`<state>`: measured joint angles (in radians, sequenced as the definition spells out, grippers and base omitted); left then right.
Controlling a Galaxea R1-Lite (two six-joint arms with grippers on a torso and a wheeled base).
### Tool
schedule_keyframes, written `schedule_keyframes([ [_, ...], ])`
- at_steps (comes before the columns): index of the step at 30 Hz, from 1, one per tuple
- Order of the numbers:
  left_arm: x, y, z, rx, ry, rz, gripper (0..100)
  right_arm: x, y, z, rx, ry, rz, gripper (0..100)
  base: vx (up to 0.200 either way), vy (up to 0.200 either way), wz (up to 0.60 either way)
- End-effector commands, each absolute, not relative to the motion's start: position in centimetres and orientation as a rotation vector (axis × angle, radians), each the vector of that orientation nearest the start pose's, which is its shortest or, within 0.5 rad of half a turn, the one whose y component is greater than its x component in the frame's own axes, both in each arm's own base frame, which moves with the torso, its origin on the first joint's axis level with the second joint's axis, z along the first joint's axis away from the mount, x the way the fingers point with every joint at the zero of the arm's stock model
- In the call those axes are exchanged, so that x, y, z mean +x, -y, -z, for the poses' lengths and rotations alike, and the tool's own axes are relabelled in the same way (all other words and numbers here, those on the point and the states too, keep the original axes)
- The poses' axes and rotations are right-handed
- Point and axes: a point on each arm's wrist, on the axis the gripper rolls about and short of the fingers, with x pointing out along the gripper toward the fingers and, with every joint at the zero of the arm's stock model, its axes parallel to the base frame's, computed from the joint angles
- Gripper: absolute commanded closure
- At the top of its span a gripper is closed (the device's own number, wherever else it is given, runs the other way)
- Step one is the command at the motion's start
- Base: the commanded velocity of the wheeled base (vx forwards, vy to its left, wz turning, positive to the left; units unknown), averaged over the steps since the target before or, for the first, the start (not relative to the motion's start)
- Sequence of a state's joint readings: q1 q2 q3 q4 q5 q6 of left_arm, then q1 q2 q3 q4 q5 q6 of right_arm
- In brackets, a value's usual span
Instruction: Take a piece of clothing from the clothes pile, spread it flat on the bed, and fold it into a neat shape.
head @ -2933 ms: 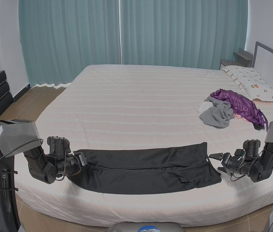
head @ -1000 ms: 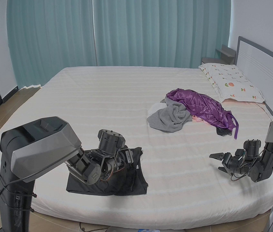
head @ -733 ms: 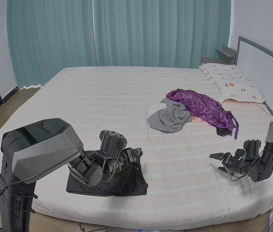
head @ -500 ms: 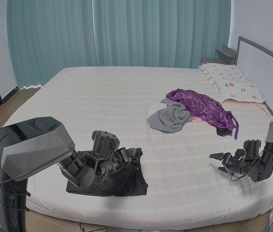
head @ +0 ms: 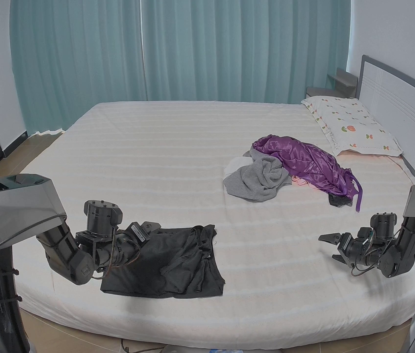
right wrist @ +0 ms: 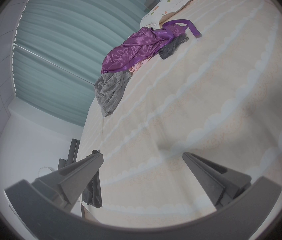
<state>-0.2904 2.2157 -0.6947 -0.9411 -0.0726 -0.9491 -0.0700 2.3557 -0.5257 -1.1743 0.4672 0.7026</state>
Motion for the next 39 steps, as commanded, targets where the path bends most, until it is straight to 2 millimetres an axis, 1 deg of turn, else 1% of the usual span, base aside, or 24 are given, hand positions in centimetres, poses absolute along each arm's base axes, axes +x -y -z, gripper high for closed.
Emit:
schedule_keyframes([
  [1,33.5,8.2,-1.2,-0.875,-0.692,0.002,0,32.0,1.2,3.7,0.844,-0.752,-0.147,0,0.000,0.200,0.00],
  [5,33.7,7.2,-0.4,-0.928,-0.720,-0.010,0,32.0,1.2,3.7,0.845,-0.751,-0.148,0,0.000,0.200,0.00],
  [9,33.7,6.5,-0.3,-0.949,-0.725,-0.014,0,32.0,1.2,3.7,0.845,-0.750,-0.147,0,0.000,0.200,0.00],
  [19,32.9,6.4,-0.2,-0.953,-0.744,-0.026,0,32.2,1.0,3.5,0.846,-0.743,-0.144,0,0.000,0.200,0.00],
  [21,32.5,6.3,-0.1,-0.953,-0.755,-0.033,0,31.7,0.1,3.2,0.837,-0.758,-0.163,0,0.000,0.200,0.00],
  [22,32.4,6.3,-0.1,-0.953,-0.756,-0.034,0,31.5,-0.6,3.1,0.826,-0.767,-0.172,0,0.000,0.200,0.00],
  [24,32.4,6.3,0.0,-0.950,-0.760,-0.033,0,31.1,-2.1,2.2,0.789,-0.756,-0.175,0,0.000,0.200,0.00],
  [25,32.4,6.3,0.0,-0.950,-0.760,-0.033,0,31.1,-2.4,2.1,0.783,-0.754,-0.176,0,0.000,0.200,0.00],
  [26,32.3,6.3,0.0,-0.949,-0.760,-0.035,0,30.7,-4.1,1.6,0.745,-0.748,-0.176,0,0.000,0.200,0.00],
  [27,32.3,6.3,0.0,-0.949,-0.762,-0.036,0,30.5,-5.1,1.4,0.723,-0.742,-0.176,0,0.000,0.200,0.00],
  [30,32.1,6.4,0.2,-0.940,-0.764,-0.036,0,30.3,-7.2,0.6,0.676,-0.719,-0.178,0,0.000,0.200,0.00],
  [33,32.0,6.4,0.3,-0.940,-0.749,-0.030,0,29.9,-8.9,0.3,0.640,-0.707,-0.182,0,0.000,0.000,0.00],
  [34,31.9,6.4,0.3,-0.939,-0.741,-0.027,0,29.7,-9.8,0.3,0.622,-0.705,-0.188,0,0.000,0.000,0.00],
  [35,31.9,6.4,0.3,-0.938,-0.738,-0.024,0,29.7,-9.9,0.2,0.621,-0.704,-0.188,0,0.000,0.000,0.00],
  [36,31.9,6.4,0.3,-0.942,-0.720,-0.014,0,29.2,-11.1,0.3,0.592,-0.707,-0.192,0,0.000,0.000,0.00],
  [39,31.8,6.4,0.1,-0.948,-0.693,0.001,0,29.2,-12.2,0.3,0.557,-0.703,-0.180,0,0.000,0.000,0.00],
])
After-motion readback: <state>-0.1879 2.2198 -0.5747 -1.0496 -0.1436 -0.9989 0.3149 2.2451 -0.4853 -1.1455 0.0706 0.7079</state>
